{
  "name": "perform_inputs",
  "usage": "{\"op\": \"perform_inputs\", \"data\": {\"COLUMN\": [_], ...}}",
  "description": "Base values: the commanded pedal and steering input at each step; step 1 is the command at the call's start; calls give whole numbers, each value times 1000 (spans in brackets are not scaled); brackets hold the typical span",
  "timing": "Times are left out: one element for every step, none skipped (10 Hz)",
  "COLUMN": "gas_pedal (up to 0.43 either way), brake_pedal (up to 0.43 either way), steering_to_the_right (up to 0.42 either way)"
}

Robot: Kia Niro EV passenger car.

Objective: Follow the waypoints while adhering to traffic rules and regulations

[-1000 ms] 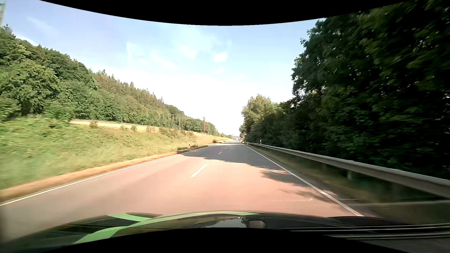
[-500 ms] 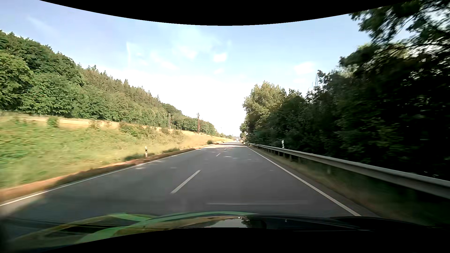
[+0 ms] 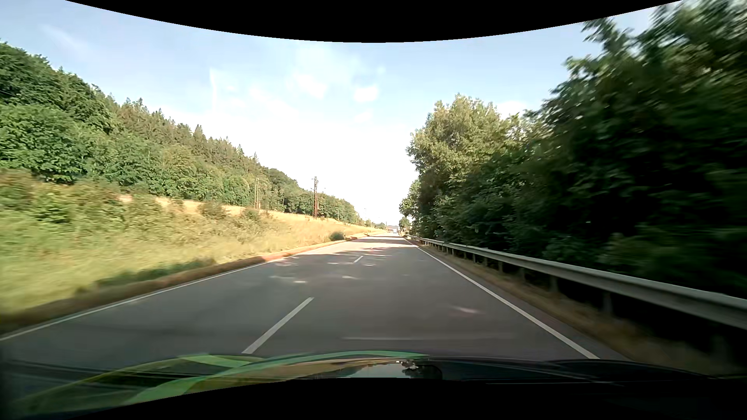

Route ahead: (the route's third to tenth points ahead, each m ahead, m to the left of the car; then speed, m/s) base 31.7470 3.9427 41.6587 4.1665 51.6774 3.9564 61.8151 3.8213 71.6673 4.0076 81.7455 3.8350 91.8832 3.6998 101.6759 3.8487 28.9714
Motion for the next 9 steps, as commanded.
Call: {"op": "perform_inputs", "data": {"gas_pedal": [209,197,197,209,240,240,240,240,240], "brake_pedal": [0,0,0,0,0,0,0,0,0], "steering_to_the_right": [-1,-1,-1,-1,-1,-1,0,-1,0]}}
